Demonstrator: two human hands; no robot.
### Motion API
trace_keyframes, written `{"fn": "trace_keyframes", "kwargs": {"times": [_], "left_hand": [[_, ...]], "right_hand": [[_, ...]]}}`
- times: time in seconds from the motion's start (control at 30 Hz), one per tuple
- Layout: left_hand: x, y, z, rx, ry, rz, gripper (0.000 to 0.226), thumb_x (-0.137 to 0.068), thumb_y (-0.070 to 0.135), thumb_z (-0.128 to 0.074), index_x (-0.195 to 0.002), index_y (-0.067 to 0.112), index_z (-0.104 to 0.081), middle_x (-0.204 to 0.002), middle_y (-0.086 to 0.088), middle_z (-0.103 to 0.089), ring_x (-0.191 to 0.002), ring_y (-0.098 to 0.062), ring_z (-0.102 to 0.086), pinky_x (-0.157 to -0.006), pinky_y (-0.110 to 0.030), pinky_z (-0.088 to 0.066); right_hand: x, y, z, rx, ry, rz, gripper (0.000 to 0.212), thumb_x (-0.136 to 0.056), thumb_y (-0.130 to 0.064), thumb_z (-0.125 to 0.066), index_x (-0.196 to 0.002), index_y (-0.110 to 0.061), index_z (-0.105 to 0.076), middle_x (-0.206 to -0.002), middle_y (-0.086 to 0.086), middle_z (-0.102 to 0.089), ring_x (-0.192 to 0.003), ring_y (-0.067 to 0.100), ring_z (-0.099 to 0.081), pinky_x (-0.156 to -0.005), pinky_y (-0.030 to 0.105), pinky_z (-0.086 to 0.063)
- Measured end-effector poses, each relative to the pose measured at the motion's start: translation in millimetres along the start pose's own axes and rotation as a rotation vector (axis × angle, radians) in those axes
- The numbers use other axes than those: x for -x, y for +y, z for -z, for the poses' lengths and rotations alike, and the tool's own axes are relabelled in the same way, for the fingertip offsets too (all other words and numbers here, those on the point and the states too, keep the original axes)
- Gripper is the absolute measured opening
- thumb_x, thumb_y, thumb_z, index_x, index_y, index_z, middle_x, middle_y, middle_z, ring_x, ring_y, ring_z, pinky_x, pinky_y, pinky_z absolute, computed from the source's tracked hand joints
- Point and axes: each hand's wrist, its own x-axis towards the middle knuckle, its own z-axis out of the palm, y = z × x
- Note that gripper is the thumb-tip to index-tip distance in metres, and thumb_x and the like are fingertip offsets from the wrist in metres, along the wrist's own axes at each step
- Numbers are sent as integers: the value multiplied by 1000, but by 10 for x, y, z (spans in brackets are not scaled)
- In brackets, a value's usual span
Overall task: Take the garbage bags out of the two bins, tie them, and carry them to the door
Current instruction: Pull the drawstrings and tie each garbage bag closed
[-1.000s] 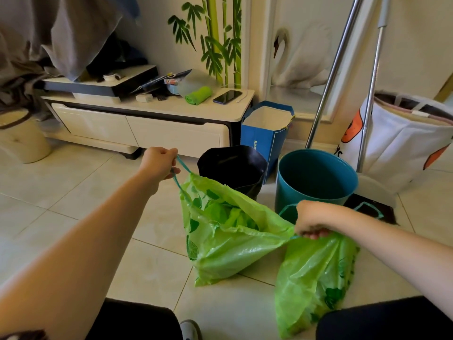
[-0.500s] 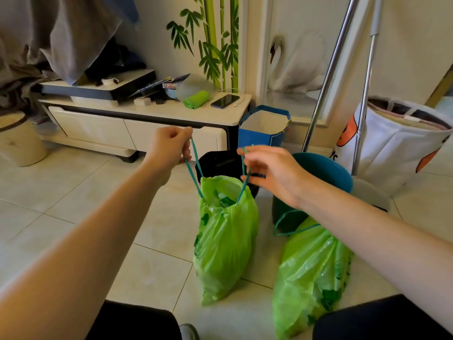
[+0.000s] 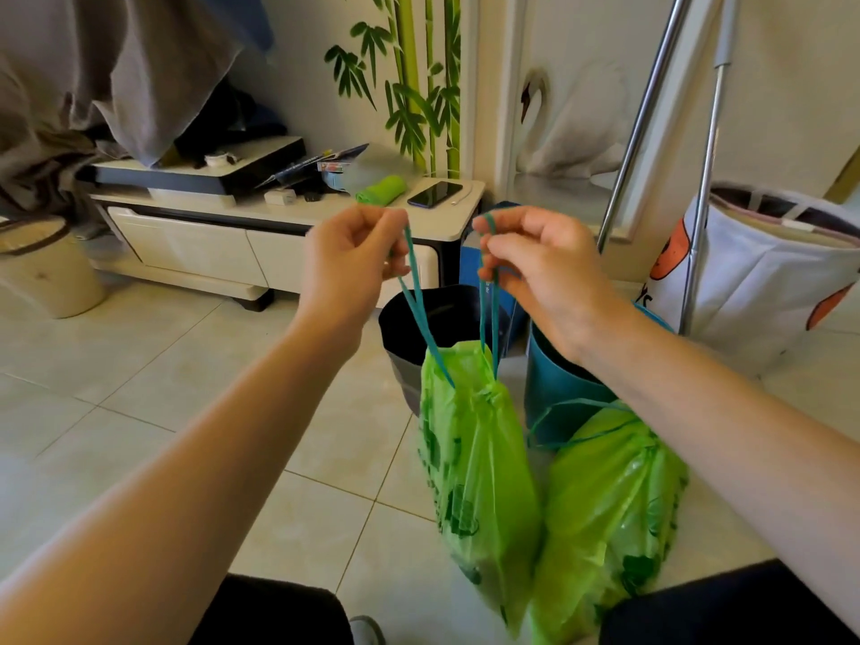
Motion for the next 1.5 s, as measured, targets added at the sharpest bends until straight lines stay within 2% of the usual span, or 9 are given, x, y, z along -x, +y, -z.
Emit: {"fn": "trace_keyframes", "kwargs": {"times": [0.13,0.3,0.5,0.73,0.87,1.03,1.13,1.27,1.5], "left_hand": [[42,170,-70,55,-62,-86,14,-94,16,-57,-83,13,-65,-61,8,-62,-56,-7,-56,-64,-23,-55],[170,143,-170,-14,-205,-24,16,-96,15,-54,-90,11,-68,-69,3,-68,-66,-9,-63,-65,-23,-56],[184,22,-190,-38,-275,99,25,-93,7,-54,-101,18,-75,-97,-3,-70,-79,-4,-70,-67,-24,-58],[169,-97,-151,-221,-328,-3,51,-83,-1,-49,-94,43,-73,-97,6,-59,-97,-12,-61,-84,-28,-56],[144,-225,-100,-192,-238,74,38,-79,-8,-51,-98,24,-63,-101,-1,-65,-105,-15,-62,-93,-35,-51],[264,-513,-183,-328,-665,134,61,-79,8,-72,-134,22,-50,-132,6,-59,-121,-4,-53,-99,-21,-40],[275,-580,-314,-262,-522,59,43,-78,22,-78,-118,17,-63,-113,5,-70,-103,3,-64,-83,-7,-47],[278,-651,-423,-233,-394,-44,15,-82,23,-74,-91,11,-69,-88,-2,-74,-83,-6,-69,-74,-13,-52],[395,-940,-486,-157,-478,57,21,-94,18,-57,-81,8,-70,-83,-7,-75,-90,-19,-72,-83,-24,-56]], "right_hand": [[-28,-123,7,-94,-68,50,16,-87,1,-54,-93,-6,-68,-71,5,-56,-63,11,-54,-61,22,-50],[-4,20,-61,110,6,-17,9,-85,-6,-63,-93,-9,-62,-81,11,-67,-68,14,-60,-70,27,-54],[-13,98,-9,328,-28,19,19,-83,-13,-70,-97,-6,-59,-77,3,-72,-63,3,-69,-63,16,-52],[-36,133,-3,288,23,-102,11,-79,-6,-70,-76,-11,-60,-76,12,-69,-68,18,-62,-81,42,-56],[-41,115,-51,270,-2,-93,8,-79,-10,-70,-82,-9,-63,-72,7,-68,-74,20,-65,-86,47,-55],[-51,13,-111,268,-38,-25,12,-80,-7,-70,-88,-9,-62,-82,12,-72,-81,21,-70,-86,42,-57],[-61,-80,-149,209,-59,14,8,-83,-4,-66,-89,-6,-61,-87,12,-74,-82,20,-71,-84,37,-56],[-56,-185,-149,155,-60,48,15,-88,-1,-58,-101,6,-61,-90,12,-75,-87,22,-72,-90,44,-55],[-99,-372,-53,6,-32,92,7,-89,3,-54,-93,1,-60,-87,14,-74,-85,26,-72,-85,42,-57]]}}
